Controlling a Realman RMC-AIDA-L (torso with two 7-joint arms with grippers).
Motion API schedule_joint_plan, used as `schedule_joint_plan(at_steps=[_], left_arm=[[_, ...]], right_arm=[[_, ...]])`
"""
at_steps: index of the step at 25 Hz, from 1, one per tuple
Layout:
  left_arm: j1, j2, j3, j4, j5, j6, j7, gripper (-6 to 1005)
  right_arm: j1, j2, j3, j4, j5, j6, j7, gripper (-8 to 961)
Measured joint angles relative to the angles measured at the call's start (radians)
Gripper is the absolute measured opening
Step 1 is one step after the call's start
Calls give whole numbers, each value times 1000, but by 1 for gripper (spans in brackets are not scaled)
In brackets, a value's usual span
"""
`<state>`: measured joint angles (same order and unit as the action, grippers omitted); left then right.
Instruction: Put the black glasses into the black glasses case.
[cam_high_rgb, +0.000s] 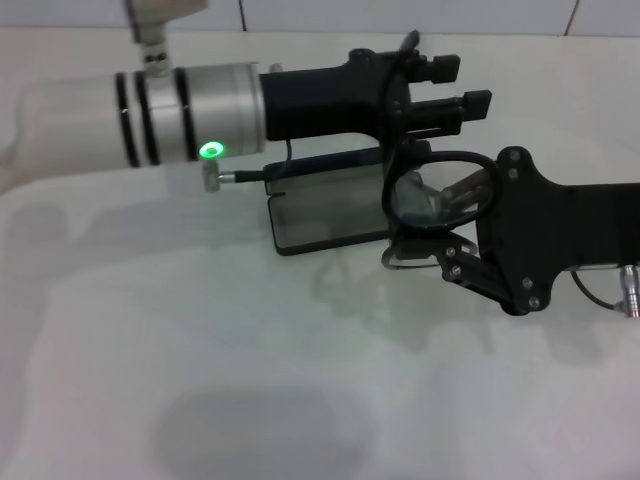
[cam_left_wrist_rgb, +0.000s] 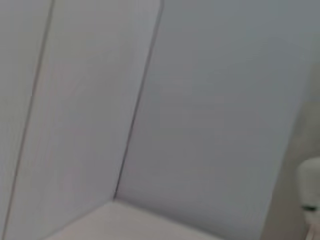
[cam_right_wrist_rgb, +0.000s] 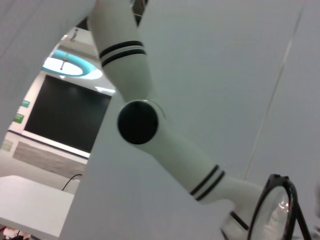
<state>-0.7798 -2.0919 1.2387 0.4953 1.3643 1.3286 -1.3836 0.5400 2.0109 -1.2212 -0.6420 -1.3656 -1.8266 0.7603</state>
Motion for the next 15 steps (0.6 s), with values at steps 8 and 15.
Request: schedule_joint_plan(at_steps=[8, 15], left_arm=[[27, 1, 2, 5, -22, 66, 76, 622], [25, 0, 13, 5, -27, 71, 79, 623]], right_arm=[[-7, -7, 0, 21, -22, 27, 43, 82], [-11, -9, 0, 21, -63, 56, 47, 83]])
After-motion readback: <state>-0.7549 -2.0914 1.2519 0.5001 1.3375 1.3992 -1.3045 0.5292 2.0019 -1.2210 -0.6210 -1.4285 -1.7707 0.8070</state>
